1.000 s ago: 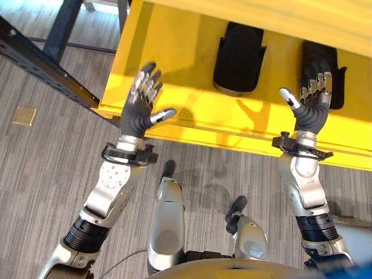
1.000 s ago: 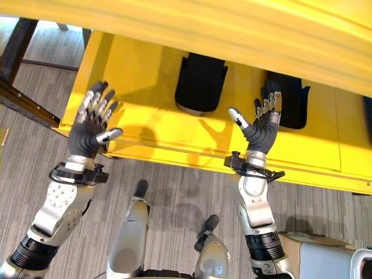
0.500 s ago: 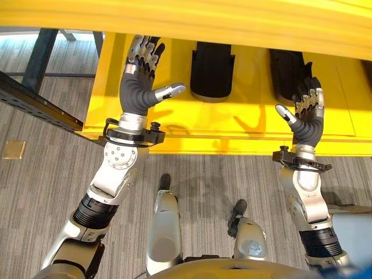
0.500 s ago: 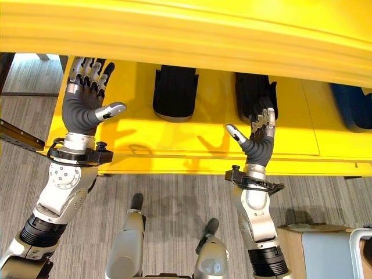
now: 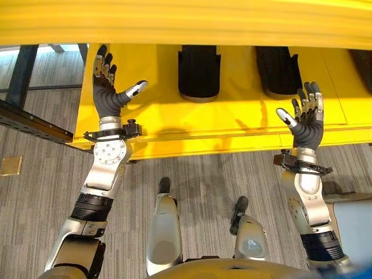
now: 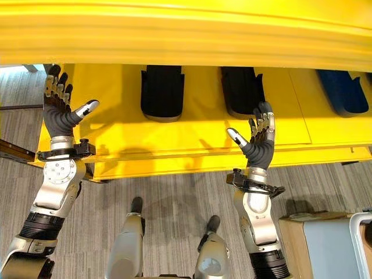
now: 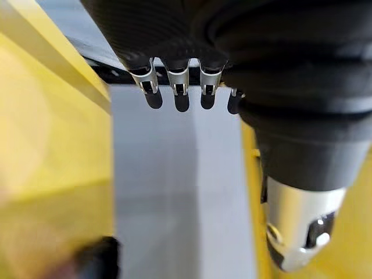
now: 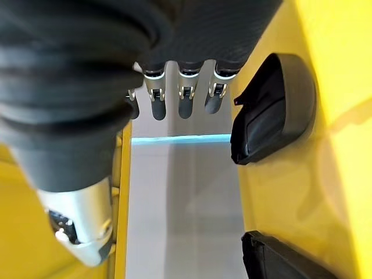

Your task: Move parts from the plastic box to the shelf.

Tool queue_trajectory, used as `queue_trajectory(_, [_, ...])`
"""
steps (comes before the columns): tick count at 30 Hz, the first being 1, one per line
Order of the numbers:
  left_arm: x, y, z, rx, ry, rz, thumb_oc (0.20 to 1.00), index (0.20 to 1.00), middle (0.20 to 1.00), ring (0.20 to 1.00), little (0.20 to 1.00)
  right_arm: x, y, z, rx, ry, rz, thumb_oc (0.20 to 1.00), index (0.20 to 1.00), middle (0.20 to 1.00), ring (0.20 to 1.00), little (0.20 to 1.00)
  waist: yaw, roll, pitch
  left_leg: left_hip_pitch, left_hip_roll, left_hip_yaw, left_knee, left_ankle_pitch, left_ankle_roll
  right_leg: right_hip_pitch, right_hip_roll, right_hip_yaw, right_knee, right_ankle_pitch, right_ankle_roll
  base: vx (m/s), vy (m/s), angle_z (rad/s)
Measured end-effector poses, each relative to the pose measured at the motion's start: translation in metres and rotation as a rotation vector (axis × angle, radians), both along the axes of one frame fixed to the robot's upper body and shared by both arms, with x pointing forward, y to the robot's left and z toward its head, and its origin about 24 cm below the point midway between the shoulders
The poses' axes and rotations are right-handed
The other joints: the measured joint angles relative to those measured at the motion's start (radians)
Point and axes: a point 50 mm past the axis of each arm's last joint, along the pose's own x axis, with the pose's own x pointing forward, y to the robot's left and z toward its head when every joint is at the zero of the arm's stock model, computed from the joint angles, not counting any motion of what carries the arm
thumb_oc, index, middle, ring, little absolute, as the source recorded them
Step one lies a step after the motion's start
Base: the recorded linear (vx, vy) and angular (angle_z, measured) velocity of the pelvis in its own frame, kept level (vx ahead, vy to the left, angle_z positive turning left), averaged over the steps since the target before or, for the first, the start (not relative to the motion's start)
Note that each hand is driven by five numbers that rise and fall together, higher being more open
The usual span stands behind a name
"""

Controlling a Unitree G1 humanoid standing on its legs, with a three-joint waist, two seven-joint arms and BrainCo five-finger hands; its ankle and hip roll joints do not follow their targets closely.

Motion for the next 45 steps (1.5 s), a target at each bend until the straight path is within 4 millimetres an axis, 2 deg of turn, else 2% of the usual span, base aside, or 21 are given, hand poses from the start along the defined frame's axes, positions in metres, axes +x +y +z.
queue_trajectory(3, [0.005, 0.016, -0.014, -0.012, 0.068, 0.086, 1.0, 1.0, 1.0, 1.0, 1.0, 0.0, -0.001, -0.002, 0.011, 0.007, 0.006, 1.0, 1.0, 1.0, 1.0, 1.0, -0.015, -0.006, -0.002, 0.001, 0.012, 0.013, -0.001, -0.002, -0.003, -0.01, 0.007, 0.014, -0.005, 0.005, 0.0, 0.0, -0.002, -0.16])
queue_trajectory(8, [0.014, 0.029, -0.026, -0.013, 0.141, 0.161, 1.0, 1.0, 1.0, 1.0, 1.0, -0.001, -0.002, -0.004, 0.006, 0.018, 0.008, 1.0, 1.0, 1.0, 1.0, 1.0, -0.029, -0.017, 0.0, 0.001, 0.029, 0.03, 0.0, -0.004, -0.007, -0.028, 0.019, 0.033, -0.005, 0.01, -0.004, -0.01, 0.003, -0.16])
queue_trajectory(9, [0.017, 0.036, -0.032, -0.011, 0.184, 0.196, 1.0, 1.0, 1.0, 1.0, 1.0, -0.002, -0.003, -0.004, 0.004, 0.018, 0.01, 1.0, 1.0, 1.0, 1.0, 1.0, -0.038, -0.024, 0.003, 0.0, 0.034, 0.036, -0.001, -0.005, -0.008, -0.033, 0.022, 0.038, -0.007, 0.014, -0.005, -0.02, -0.004, -0.11])
queue_trajectory(14, [0.028, 0.042, -0.034, -0.009, 0.228, 0.228, 1.0, 1.0, 1.0, 1.0, 1.0, -0.003, -0.002, -0.008, 0.006, 0.032, 0.015, 1.0, 1.0, 1.0, 1.0, 1.0, -0.057, -0.037, 0.008, 0.001, 0.043, 0.043, -0.001, -0.004, -0.01, -0.037, 0.032, 0.049, -0.018, 0.022, -0.006, -0.03, 0.0, -0.09])
queue_trajectory(16, [0.031, 0.044, -0.032, -0.005, 0.233, 0.238, 1.0, 1.0, 1.0, 1.0, 1.0, -0.005, -0.003, -0.01, 0.006, 0.038, 0.02, 1.0, 1.0, 1.0, 1.0, 1.0, -0.061, -0.053, 0.02, -0.001, 0.05, 0.052, 0.0, -0.006, -0.012, -0.046, 0.037, 0.062, -0.022, 0.026, -0.008, -0.02, -0.006, -0.17])
queue_trajectory(18, [0.033, 0.039, -0.034, 0.011, 0.244, 0.22, 1.0, 1.0, 1.0, 1.0, 1.0, -0.005, -0.003, -0.011, 0.014, 0.044, 0.024, 1.0, 1.0, 1.0, 1.0, 1.0, -0.07, -0.069, 0.034, -0.001, 0.056, 0.057, 0.0, -0.007, -0.014, -0.052, 0.043, 0.069, -0.024, 0.029, -0.01, -0.02, -0.005, -0.12])
queue_trajectory(24, [0.04, 0.033, -0.027, 0.025, 0.222, 0.212, 1.0, 1.0, 1.0, 1.0, 1.0, -0.005, -0.002, -0.011, 0.022, 0.039, 0.046, 1.0, 1.0, 1.0, 1.0, 1.0, -0.07, -0.064, 0.057, -0.001, 0.065, 0.061, 0.003, -0.006, -0.024, -0.055, 0.05, 0.07, -0.026, 0.03, -0.01, 0.0, -0.001, -0.02])
queue_trajectory(35, [0.045, 0.029, -0.021, -0.005, 0.187, 0.217, 1.0, 1.0, 1.0, 1.0, 1.0, -0.011, -0.006, -0.018, 0.021, 0.058, 0.033, 1.0, 1.0, 1.0, 1.0, 1.0, -0.072, -0.067, 0.06, -0.017, 0.069, 0.071, 0.022, -0.021, -0.024, -0.069, 0.052, 0.083, -0.024, 0.03, -0.01, 0.0, -0.004, -0.03])
queue_trajectory(45, [0.046, 0.016, -0.017, -0.037, 0.147, 0.177, 1.0, 1.0, 1.0, 1.0, 1.0, -0.011, -0.006, -0.017, 0.022, 0.054, 0.031, 1.0, 1.0, 1.0, 1.0, 1.0, -0.071, -0.084, 0.068, -0.028, 0.069, 0.071, 0.039, -0.031, -0.017, -0.072, 0.052, 0.086, -0.025, 0.031, -0.01, 0.0, 0.0, 0.0])
